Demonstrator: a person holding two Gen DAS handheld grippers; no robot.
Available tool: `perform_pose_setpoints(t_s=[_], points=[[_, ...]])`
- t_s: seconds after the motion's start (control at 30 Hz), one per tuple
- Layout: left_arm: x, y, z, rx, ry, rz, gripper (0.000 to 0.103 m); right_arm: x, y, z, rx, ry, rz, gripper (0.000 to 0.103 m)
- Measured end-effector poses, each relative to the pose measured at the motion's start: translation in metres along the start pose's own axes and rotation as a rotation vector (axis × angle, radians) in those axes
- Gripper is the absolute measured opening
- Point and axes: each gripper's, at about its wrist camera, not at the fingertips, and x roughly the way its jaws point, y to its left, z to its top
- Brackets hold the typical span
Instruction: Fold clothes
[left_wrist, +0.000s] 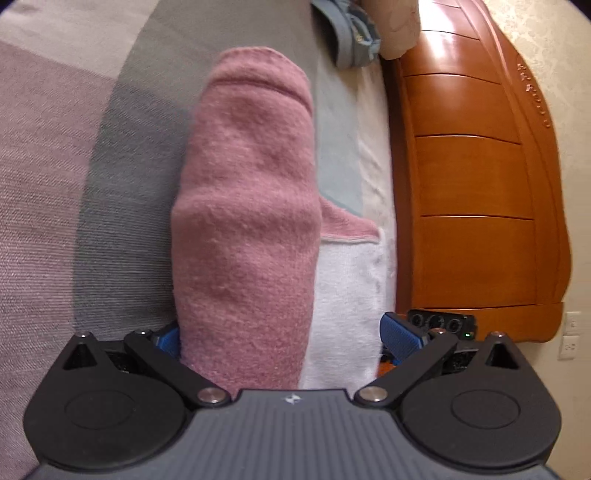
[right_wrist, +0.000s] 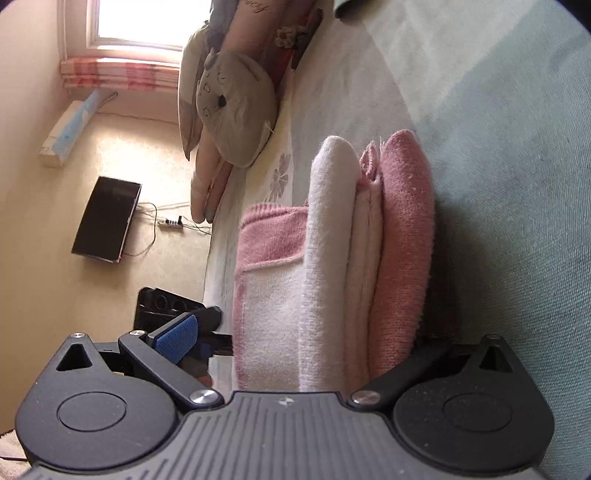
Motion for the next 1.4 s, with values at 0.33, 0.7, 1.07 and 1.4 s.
perform_pose_setpoints(t_s=[0.33, 0.7, 1.07, 1.4], points=[[0.021, -0.029, 0.018, -0.020, -0.003, -0.087, 0.101, -0.026, 0.014, 0.023, -0.040, -0.041, -0.056, 0.103], [0.122, -0.103, 0.054, 0.048, 0.117, -0.151, 0.101, -0.130, 0.011, 0.078, -0.074, -0.167, -0.243, 0.103], [0.238, -0.171, 0.075, 0.095, 0.153, -0.181, 0.101, -0.238, -0.005, 0.147, -0.122, -0.349, -0.396, 0.103], [0.218, -0.160, 0.074, 0.352, 0.152, 0.117, 0.102, -0.258, -0.033, 0.149, -0.149, -0.465, -0.697, 0.103]])
